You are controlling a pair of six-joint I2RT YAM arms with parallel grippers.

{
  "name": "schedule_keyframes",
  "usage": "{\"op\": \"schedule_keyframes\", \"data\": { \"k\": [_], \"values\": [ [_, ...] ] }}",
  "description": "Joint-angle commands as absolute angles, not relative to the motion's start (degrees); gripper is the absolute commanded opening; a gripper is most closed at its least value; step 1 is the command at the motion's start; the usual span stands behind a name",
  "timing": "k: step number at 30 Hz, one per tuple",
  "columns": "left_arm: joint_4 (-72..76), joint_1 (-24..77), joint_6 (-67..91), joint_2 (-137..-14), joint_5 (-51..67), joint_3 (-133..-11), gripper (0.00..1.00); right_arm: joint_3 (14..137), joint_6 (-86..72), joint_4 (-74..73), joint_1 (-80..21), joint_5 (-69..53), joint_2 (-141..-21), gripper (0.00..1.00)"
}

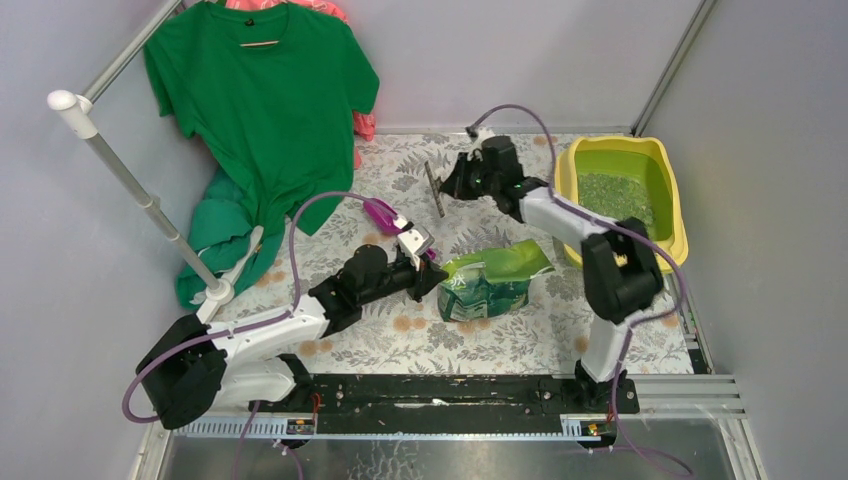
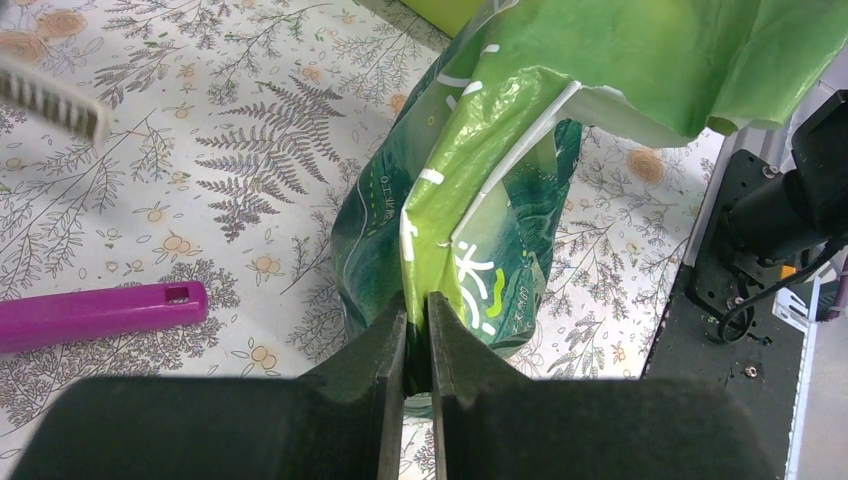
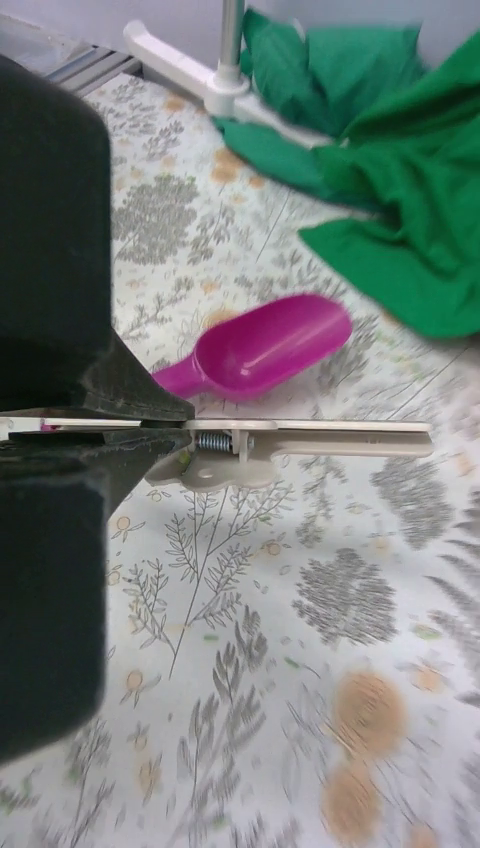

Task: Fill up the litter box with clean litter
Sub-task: Pick up the clamp at the center of the board.

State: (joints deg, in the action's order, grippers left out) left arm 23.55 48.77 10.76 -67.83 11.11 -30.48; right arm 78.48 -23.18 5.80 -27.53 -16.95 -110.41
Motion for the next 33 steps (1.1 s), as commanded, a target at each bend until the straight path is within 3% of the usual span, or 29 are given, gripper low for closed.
{"op": "schedule_keyframes", "data": {
  "k": [1, 13, 21, 29, 33],
  "values": [
    [22.36, 49.06, 10.63, -66.48, 10.77, -30.92, 0.17, 72.81, -20.15, 12.34, -26.82, -15.16, -95.48, 0.00],
    [22.35, 49.12, 13.53, -60.80, 18.10, -30.52, 0.17, 50.89, -18.57, 7.98, -24.13, -20.93, -61.93, 0.00],
    [25.69, 49.24, 17.71, -57.92, 23.80, -27.95, 0.18, 37.60, -21.89, 8.01, -23.90, -25.92, -46.65, 0.00],
    [30.28, 49.53, 20.17, -58.91, 27.64, -27.71, 0.19, 32.55, -22.65, 3.95, -23.91, -25.34, -33.07, 0.00],
    [28.15, 49.42, 19.28, -61.33, 27.93, -31.05, 0.23, 31.16, -24.22, 7.87, -23.91, -28.32, -32.96, 0.00]
  ]
}}
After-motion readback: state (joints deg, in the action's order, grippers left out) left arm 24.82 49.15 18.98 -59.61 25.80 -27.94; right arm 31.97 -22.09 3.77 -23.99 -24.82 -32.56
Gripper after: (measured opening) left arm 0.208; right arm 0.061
